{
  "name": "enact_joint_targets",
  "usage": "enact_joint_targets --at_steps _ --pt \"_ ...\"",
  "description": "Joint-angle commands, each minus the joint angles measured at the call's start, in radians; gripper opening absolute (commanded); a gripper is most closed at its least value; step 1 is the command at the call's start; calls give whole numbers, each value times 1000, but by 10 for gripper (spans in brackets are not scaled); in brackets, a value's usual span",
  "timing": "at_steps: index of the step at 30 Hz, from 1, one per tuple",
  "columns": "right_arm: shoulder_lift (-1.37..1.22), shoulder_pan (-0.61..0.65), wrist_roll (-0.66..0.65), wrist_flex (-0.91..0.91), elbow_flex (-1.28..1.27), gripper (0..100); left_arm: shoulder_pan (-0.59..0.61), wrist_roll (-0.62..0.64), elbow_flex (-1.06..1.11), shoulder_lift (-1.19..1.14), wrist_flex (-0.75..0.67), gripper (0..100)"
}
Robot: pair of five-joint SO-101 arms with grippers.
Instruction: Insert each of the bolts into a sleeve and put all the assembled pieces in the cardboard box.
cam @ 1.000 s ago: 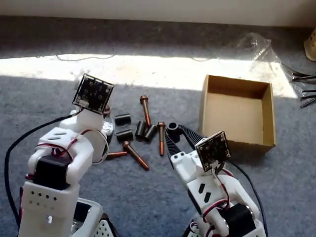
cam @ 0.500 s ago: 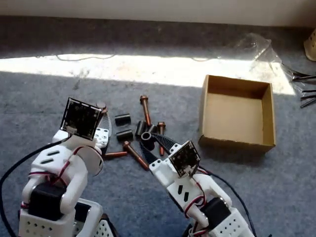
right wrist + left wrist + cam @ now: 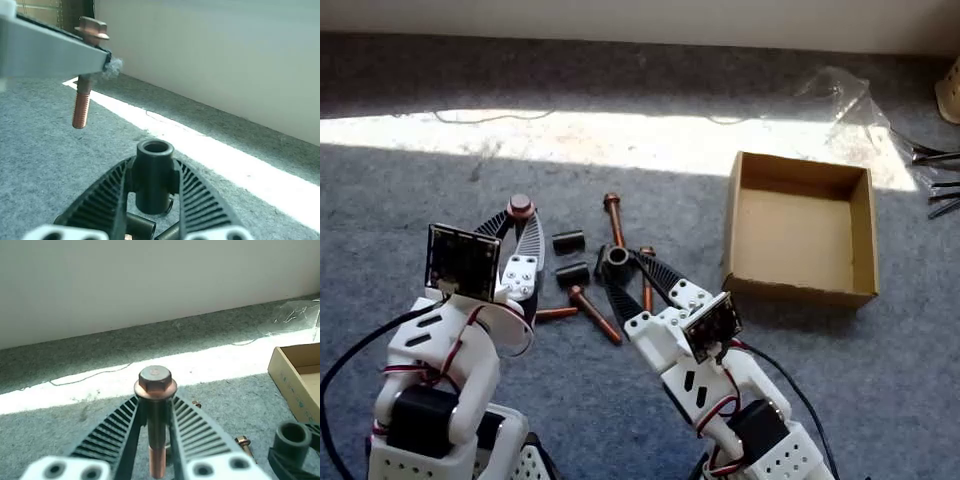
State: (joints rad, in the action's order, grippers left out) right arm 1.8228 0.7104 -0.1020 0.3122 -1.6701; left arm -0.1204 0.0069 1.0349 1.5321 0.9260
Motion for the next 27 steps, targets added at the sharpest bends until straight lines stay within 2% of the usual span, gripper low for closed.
enact_joint_targets --at_steps 1,6,12,14,19,27 --pt "13 -15 11 -38 -67 5 -16 14 2 21 -95 4" --pt "13 -16 8 -38 -79 5 -19 15 -1 15 -189 4" --pt "13 -18 5 -36 -102 5 -179 17 -24 -24 -334 4" --pt "13 -18 5 -35 -105 5 -186 23 -65 -99 -350 4" --pt "13 -18 5 -35 -105 5 -189 187 -180 -306 -348 4" --pt "13 -58 9 -36 -104 5 -189 336 -188 -252 -354 4"
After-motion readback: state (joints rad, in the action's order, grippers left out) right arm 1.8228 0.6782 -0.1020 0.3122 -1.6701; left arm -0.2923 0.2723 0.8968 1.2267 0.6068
